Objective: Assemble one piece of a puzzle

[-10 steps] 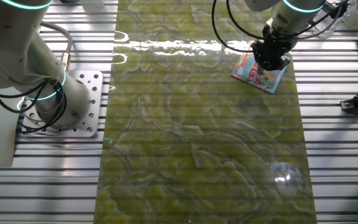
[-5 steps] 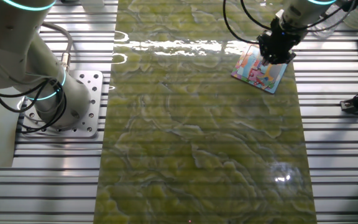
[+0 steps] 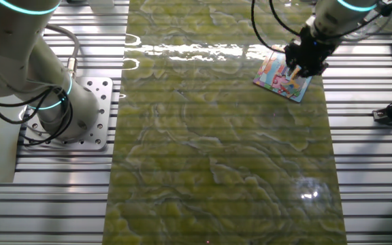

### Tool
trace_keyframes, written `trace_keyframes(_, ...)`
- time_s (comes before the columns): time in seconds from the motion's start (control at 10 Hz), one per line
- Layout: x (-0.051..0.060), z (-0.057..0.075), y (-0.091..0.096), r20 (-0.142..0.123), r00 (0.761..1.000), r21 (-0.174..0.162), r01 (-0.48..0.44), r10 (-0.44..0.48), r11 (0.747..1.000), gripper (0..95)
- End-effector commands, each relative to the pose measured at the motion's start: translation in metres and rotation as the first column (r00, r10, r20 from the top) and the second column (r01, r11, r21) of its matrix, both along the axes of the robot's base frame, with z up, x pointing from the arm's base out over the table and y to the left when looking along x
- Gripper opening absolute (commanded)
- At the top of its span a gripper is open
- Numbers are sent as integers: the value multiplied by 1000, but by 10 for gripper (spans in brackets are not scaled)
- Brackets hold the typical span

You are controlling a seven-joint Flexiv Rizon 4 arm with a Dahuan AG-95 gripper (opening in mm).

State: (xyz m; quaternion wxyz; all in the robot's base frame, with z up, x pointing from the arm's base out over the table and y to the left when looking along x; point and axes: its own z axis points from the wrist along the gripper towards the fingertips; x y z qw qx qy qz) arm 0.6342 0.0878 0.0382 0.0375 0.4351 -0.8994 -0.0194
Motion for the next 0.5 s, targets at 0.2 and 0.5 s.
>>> trace_keyframes(0.2,-5,-3,-21,26,999,11,-43,43,999,760)
trace_keyframes(0.5,-12,-9,-27,50,998,12,-28,27,1000,760)
